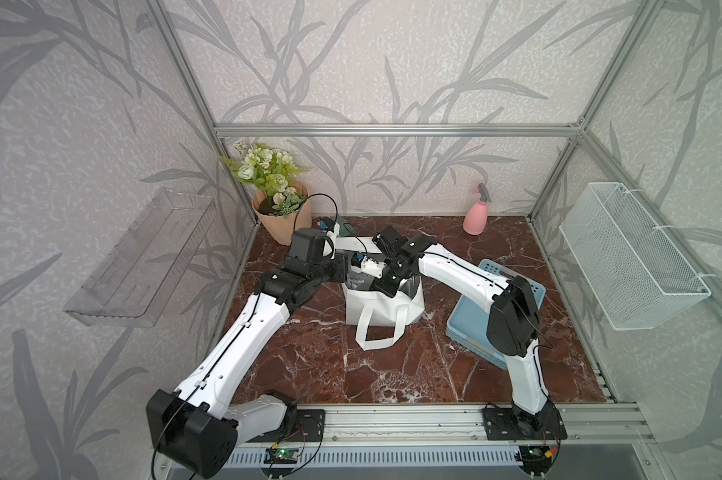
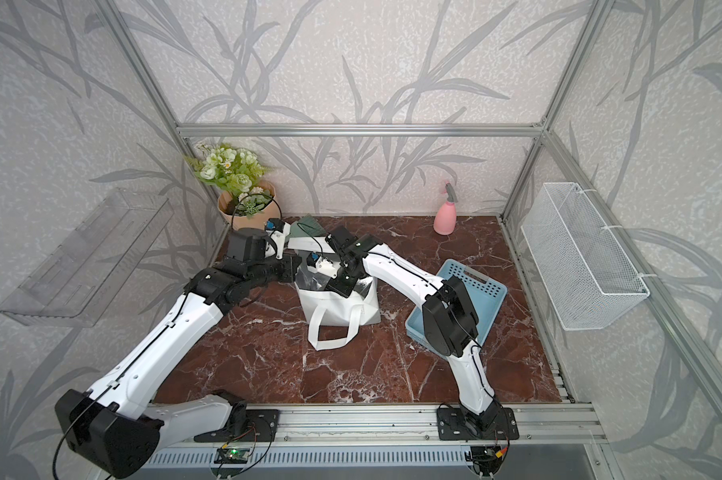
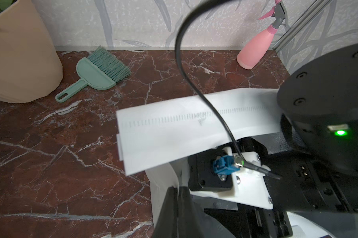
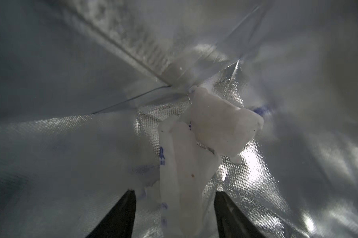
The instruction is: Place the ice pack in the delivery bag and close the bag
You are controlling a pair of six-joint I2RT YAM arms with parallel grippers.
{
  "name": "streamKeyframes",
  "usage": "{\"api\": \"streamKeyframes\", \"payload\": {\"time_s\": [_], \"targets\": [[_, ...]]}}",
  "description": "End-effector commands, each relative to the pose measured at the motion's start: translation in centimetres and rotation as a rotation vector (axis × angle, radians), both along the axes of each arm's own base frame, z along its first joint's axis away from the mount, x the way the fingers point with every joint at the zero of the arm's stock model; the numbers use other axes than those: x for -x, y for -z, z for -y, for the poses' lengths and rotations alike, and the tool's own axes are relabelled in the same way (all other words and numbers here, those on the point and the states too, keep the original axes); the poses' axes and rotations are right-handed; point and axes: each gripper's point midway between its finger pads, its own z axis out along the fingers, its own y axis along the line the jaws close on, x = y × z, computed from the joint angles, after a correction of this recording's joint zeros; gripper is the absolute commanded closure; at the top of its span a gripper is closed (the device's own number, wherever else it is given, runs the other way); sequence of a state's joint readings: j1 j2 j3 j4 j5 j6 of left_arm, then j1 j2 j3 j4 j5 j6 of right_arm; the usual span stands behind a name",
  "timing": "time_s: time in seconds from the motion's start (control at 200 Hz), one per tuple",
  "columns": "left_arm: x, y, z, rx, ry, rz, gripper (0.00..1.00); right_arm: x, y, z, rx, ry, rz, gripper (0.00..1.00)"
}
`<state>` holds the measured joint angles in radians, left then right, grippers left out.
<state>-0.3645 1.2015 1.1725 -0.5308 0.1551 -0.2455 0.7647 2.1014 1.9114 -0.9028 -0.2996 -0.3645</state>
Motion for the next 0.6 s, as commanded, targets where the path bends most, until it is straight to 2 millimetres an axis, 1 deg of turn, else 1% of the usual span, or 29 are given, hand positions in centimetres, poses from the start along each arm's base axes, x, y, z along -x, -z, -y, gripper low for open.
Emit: {"api": "streamKeyframes", "payload": {"time_s": [0.0, 0.045, 0.11, 0.19, 0.295, 0.375, 0.505, 0.55, 0.59, 0.595], "targets": [[0.0, -1.1, 0.0, 0.016, 0.002, 0.027, 0.96, -0.2, -1.8, 0.3, -0.012, 0.026, 0.015, 0.32], [-0.1, -1.2, 0.0, 0.017, 0.0, 0.029, 0.96, -0.4, -2.9, 0.3, -0.025, 0.036, 0.033, 0.31], [-0.1, -1.1, 0.0, 0.015, -0.002, 0.029, 0.96, -0.7, -5.2, 0.2, -0.056, 0.055, 0.066, 0.3], [-0.2, -1.0, 0.0, 0.014, -0.003, 0.027, 0.96, -0.9, -8.7, 0.1, -0.112, 0.083, 0.108, 0.29], [-0.4, -0.9, 0.0, 0.013, -0.005, 0.029, 0.96, -0.3, -12.8, 0.2, -0.207, 0.096, 0.149, 0.29], [-0.5, -0.9, 0.0, 0.011, -0.007, 0.028, 0.96, 0.5, -14.9, 0.3, -0.276, 0.099, 0.166, 0.28], [-0.6, -0.9, 0.1, 0.012, -0.005, 0.031, 0.96, 1.6, -17.4, 0.9, -0.356, 0.131, 0.179, 0.26], [-0.7, -0.8, 0.1, 0.012, -0.004, 0.03, 0.96, 1.6, -18.3, 1.4, -0.377, 0.158, 0.203, 0.26], [-0.7, -0.8, 0.2, 0.013, -0.003, 0.03, 0.96, 1.2, -18.4, 1.9, -0.378, 0.199, 0.219, 0.25], [-0.7, -0.8, 0.2, 0.013, -0.003, 0.03, 0.96, 1.3, -18.9, 2.1, -0.387, 0.203, 0.23, 0.25]]}}
